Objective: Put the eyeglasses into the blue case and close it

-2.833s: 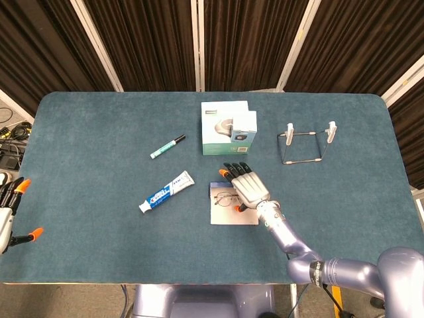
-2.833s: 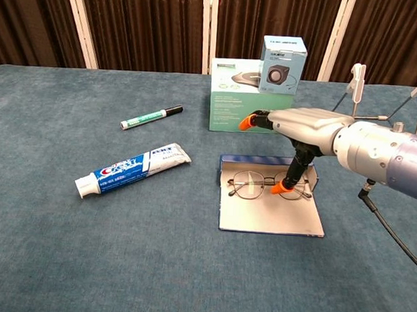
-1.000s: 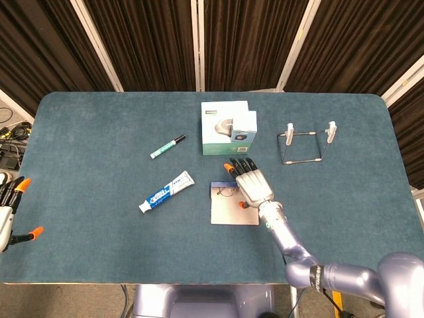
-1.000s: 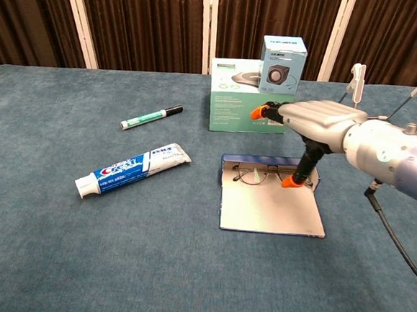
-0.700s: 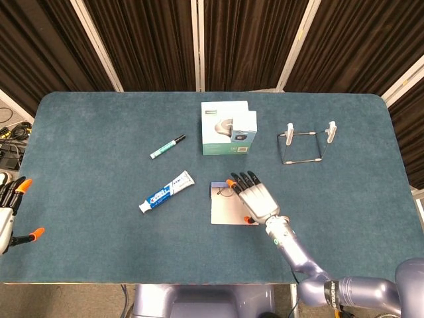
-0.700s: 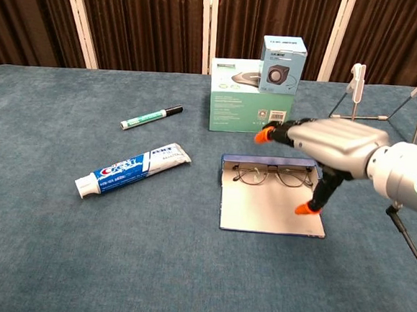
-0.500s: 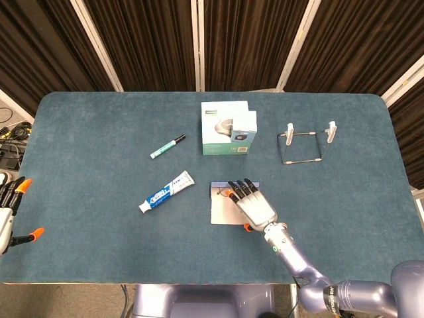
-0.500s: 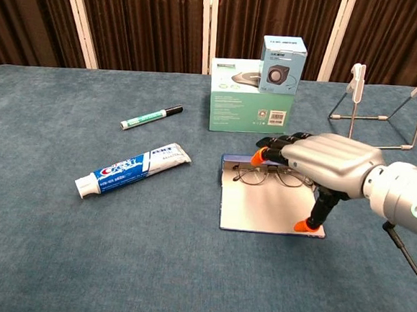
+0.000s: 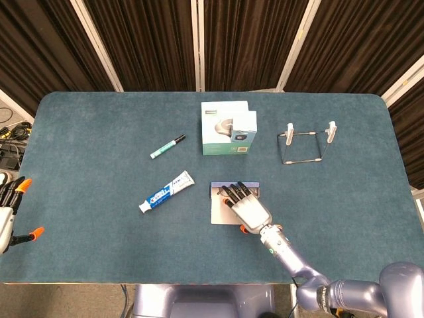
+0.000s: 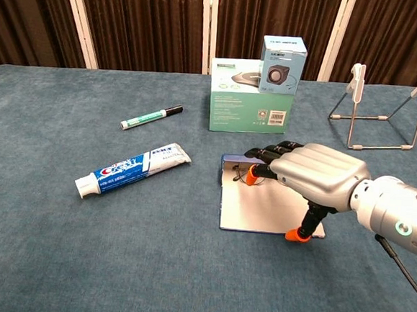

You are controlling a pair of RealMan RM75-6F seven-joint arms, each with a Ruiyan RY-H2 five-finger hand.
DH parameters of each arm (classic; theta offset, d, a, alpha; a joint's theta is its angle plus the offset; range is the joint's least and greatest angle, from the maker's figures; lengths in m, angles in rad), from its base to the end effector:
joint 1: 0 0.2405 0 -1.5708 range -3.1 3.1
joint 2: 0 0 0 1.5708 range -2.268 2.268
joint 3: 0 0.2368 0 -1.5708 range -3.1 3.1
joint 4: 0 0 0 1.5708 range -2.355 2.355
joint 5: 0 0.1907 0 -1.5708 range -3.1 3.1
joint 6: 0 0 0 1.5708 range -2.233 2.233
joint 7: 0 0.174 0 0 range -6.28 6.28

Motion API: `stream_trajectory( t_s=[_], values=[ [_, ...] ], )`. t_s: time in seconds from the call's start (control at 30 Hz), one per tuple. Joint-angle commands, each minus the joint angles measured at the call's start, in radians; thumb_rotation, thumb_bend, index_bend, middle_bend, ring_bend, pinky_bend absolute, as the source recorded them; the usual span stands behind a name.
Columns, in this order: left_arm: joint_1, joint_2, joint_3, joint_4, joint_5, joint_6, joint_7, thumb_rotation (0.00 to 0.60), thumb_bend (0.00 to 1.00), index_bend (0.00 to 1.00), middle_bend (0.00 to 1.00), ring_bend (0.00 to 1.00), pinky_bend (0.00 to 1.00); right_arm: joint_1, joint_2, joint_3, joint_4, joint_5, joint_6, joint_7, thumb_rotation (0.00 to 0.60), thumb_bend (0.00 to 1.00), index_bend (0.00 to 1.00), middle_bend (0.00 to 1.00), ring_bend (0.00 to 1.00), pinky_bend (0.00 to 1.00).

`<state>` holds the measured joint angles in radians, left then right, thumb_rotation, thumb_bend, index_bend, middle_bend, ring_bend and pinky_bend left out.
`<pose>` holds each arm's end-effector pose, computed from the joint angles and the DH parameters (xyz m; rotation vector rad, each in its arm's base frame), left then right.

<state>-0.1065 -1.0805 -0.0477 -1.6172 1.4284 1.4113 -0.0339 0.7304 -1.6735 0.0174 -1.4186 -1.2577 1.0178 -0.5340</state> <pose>-0.2998 0.2134 0.1727 -1.3684 -0.9759 -0.8455 -0.1229 -0.3055 -0.0608 2.1049 -0.6490 0.8117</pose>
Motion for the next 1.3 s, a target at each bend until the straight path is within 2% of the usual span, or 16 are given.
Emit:
stream_trajectory(
  t_s=[0.03, 0.43, 0.8, 1.3],
  values=[
    [0.000, -0.001, 0.000, 0.001, -0.002, -0.001, 0.002, 0.600, 0.00, 0.00, 0.00, 0.00, 0.00, -0.002, -0.009, 0.003, 0.013, -0.009, -0.005, 0.007, 0.600, 0.08, 0.27, 0.00, 0.00, 0.00],
    [-0.003, -0.006, -0.002, 0.002, -0.010, -0.007, 0.011, 0.600, 0.00, 0.00, 0.00, 0.00, 0.00, -0.009, -0.033, 0.006, 0.067, -0.037, -0.022, 0.022, 0.600, 0.10, 0.29, 0.00, 0.00, 0.00],
    [-0.003, -0.005, -0.002, 0.002, -0.010, -0.008, 0.009, 0.600, 0.00, 0.00, 0.00, 0.00, 0.00, -0.016, -0.036, 0.012, 0.078, -0.058, -0.030, 0.031, 0.600, 0.34, 0.35, 0.00, 0.00, 0.00],
    [-0.003, -0.003, -0.002, 0.002, -0.010, -0.007, 0.004, 0.600, 0.00, 0.00, 0.00, 0.00, 0.00, -0.016, -0.043, 0.050, 0.098, -0.079, -0.017, 0.060, 0.600, 0.35, 0.37, 0.00, 0.00, 0.00]
  ],
)
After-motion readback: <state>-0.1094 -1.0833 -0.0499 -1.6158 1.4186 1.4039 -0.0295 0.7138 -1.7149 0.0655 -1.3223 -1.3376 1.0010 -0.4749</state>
